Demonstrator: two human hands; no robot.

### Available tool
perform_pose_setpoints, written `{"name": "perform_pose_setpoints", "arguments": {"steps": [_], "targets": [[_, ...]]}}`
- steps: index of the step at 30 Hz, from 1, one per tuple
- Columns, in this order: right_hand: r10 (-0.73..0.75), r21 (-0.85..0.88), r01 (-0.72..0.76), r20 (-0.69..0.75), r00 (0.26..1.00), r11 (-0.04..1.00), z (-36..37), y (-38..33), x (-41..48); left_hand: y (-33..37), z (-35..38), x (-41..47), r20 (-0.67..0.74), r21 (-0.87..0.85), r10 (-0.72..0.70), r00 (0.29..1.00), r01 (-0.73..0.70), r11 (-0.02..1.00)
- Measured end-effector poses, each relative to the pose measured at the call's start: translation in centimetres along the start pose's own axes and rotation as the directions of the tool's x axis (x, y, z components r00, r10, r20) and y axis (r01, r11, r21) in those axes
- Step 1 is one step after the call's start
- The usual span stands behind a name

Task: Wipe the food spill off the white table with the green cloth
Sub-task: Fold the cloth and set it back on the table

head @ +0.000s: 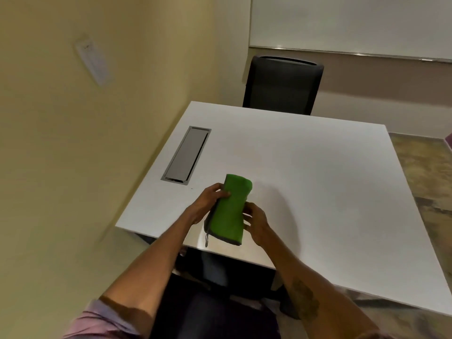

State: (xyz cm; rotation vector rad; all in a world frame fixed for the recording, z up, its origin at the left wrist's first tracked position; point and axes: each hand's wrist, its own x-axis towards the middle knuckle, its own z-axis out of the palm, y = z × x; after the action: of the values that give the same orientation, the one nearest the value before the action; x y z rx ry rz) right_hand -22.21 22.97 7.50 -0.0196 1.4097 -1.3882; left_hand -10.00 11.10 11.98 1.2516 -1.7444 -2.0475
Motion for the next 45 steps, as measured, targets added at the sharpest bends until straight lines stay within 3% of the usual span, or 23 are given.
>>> {"name": "perform_pose_setpoints", "arguments": {"steps": [9,15,24,35,41,45], "targets": [[0.018,-0.090,-0.023,-0.058,0.998,0.996,4.6,3.5,5.2,-4.1,-8.6,2.8,-0.098,0.076,-0.132,0.986,0.139,0.987],[0.052,-0.100,-0.058,-0.058,0.997,0.993,8.4,5.8,8.2,-7.6,-13.7,5.2,-0.247,0.175,-0.169,0.954,0.215,0.961],[0.097,-0.103,-0.102,-0.051,0.994,0.989,12.3,8.7,12.9,-11.3,-18.5,8.6,-0.320,0.522,-0.036,0.947,0.207,0.827],[0.094,-0.150,-0.095,-0.013,0.995,0.984,12.5,8.8,15.9,-12.8,-18.2,11.2,-0.421,0.516,-0.017,0.907,0.255,0.818],[0.046,-0.352,-0.047,-0.011,0.999,0.935,11.6,8.2,15.2,-12.0,-16.8,10.9,-0.496,0.470,-0.022,0.868,0.290,0.834],[-0.060,-0.563,0.071,0.038,0.997,0.823,11.2,7.7,14.0,-12.0,-14.8,9.8,-0.510,0.667,0.078,0.856,0.337,0.664]]}}
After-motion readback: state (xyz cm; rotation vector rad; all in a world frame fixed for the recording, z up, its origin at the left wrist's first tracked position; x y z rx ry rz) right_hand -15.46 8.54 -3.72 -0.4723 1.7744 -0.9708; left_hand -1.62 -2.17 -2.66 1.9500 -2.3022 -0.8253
